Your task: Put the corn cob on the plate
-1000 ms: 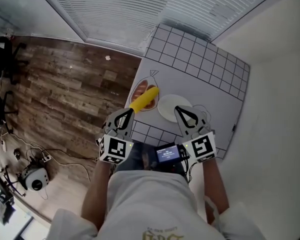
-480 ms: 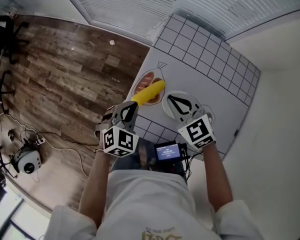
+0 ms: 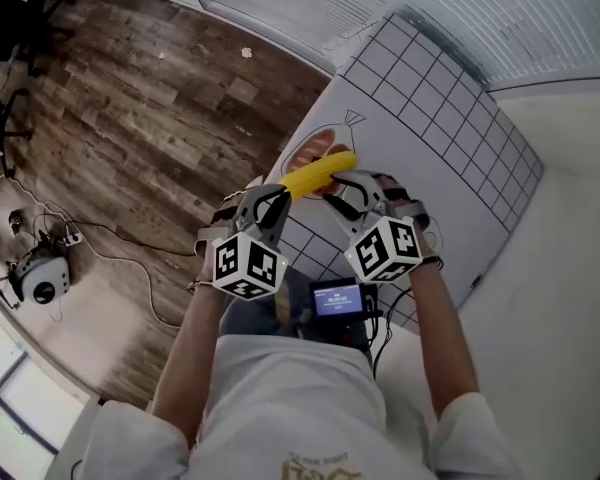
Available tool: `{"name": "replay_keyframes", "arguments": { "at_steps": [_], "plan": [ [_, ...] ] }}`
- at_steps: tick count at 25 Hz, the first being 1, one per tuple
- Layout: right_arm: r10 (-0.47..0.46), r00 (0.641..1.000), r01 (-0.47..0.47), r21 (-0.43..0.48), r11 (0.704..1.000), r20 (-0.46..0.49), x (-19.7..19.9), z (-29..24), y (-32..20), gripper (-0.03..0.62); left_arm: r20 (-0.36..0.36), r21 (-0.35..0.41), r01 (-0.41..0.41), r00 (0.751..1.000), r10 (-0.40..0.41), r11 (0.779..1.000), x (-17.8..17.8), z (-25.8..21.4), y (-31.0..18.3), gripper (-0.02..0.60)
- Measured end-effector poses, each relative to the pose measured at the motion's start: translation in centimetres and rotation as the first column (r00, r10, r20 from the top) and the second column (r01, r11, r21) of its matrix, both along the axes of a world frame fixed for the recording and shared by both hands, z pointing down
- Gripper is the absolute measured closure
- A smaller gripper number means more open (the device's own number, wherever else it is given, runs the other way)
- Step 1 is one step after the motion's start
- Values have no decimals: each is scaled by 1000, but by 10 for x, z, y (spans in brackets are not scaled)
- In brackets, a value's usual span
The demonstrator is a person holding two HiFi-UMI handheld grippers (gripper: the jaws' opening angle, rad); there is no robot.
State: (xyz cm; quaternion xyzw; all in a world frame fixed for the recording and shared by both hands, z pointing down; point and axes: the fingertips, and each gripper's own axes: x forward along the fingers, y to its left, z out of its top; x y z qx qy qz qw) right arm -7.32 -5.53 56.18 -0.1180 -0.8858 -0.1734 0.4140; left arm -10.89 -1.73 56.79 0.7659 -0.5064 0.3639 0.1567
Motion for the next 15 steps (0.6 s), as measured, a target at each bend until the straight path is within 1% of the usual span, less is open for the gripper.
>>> {"name": "replay_keyframes", "arguments": {
  "at_steps": [1,2,3,5,6,10,12,15],
  "plan": [
    [-38,999,38,7,999,-17,-2,4,2,416,-10,-14,-12,1000,11,1000,2,3,0,523],
    [-67,997,67,8,998,-27,-4,7,2,399,-20,-34,-26,999,26,999,4,6,1,449],
    [-88,996,88,7,996,-32,-7,9,1,387,-26,-54,-41,999,40,998,5,10,1,387],
    [-124,991,124,-1,992,-54,-10,16,-1,365,-28,-80,-59,998,57,995,6,15,-1,370],
    [-141,988,141,-3,990,-70,-10,20,-2,342,-33,-85,-60,998,57,995,6,17,-2,365],
    [-179,980,178,-19,984,-91,-14,30,-6,290,-57,-91,-59,997,54,994,7,19,-10,348],
    [-205,973,203,-25,979,-107,-14,35,-7,278,-68,-100,-72,996,66,992,9,23,-12,339],
    [-275,949,280,9,960,-153,-12,46,-8,276,-105,-129,-79,992,66,989,15,28,-14,313]
  ]
}}
